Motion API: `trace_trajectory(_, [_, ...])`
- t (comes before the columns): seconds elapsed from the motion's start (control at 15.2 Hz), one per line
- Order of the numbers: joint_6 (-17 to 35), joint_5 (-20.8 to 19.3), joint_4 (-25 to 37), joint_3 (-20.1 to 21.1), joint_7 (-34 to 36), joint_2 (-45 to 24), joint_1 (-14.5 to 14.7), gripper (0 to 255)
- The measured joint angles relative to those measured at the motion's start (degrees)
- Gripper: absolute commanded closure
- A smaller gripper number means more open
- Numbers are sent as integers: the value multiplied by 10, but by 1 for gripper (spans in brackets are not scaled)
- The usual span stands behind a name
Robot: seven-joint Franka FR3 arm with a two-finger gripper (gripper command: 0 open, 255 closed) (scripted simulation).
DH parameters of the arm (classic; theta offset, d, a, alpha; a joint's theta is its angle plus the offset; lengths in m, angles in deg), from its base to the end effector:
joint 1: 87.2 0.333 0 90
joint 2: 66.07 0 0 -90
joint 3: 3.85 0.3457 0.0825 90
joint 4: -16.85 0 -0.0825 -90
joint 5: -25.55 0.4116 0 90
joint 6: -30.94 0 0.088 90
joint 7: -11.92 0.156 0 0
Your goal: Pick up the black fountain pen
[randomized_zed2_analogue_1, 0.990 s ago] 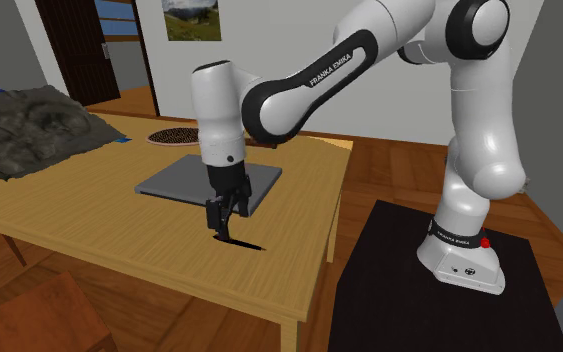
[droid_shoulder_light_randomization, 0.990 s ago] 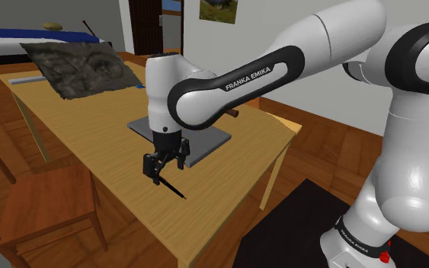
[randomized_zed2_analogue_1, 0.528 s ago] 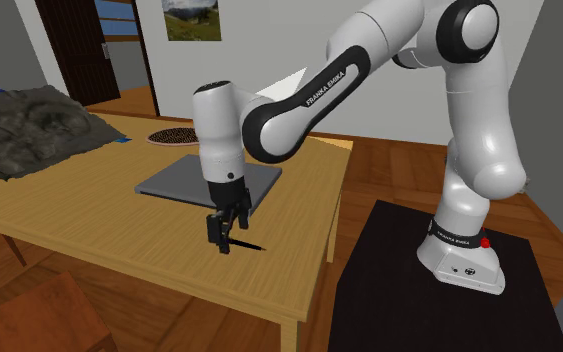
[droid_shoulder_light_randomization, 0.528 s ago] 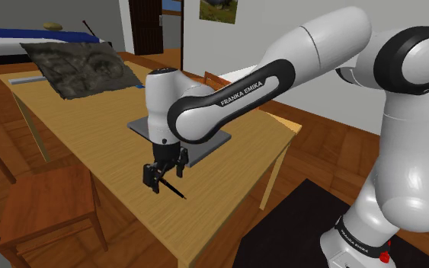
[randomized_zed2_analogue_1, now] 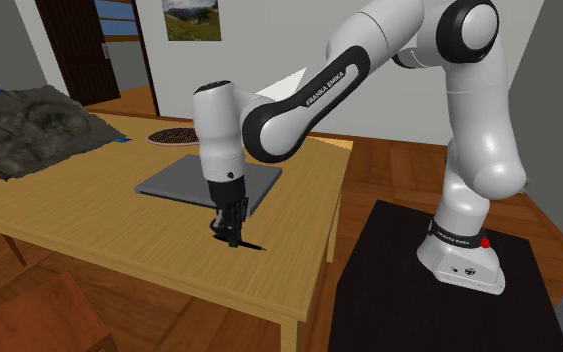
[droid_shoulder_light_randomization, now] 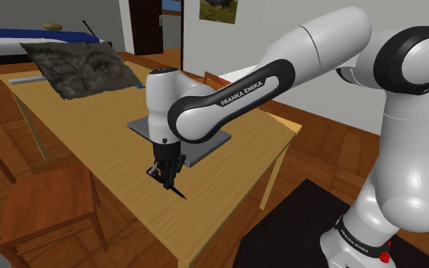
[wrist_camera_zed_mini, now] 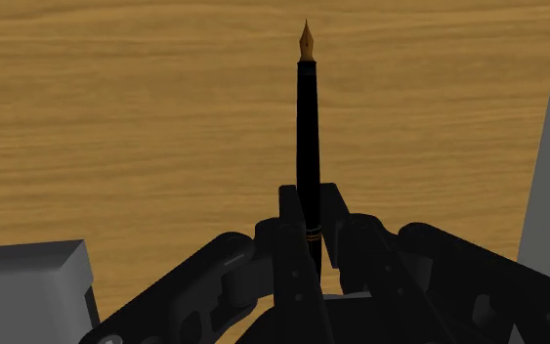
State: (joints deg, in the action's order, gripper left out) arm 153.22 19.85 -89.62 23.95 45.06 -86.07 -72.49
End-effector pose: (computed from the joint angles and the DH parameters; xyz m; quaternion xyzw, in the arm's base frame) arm 0.4963 0.4253 0.3131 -0.9944 -0.0976 0.0356 0.0213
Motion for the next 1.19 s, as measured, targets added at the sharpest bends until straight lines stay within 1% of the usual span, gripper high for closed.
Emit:
trace_trajectory(0.13, [0, 0, 0, 0, 0, 0, 0, 255])
trace_trajectory(0.4, [-19, 7, 8, 3, -4, 10, -2, 255])
trace_trajectory(1.19, [-98, 25, 58, 11, -11, 42, -6, 255])
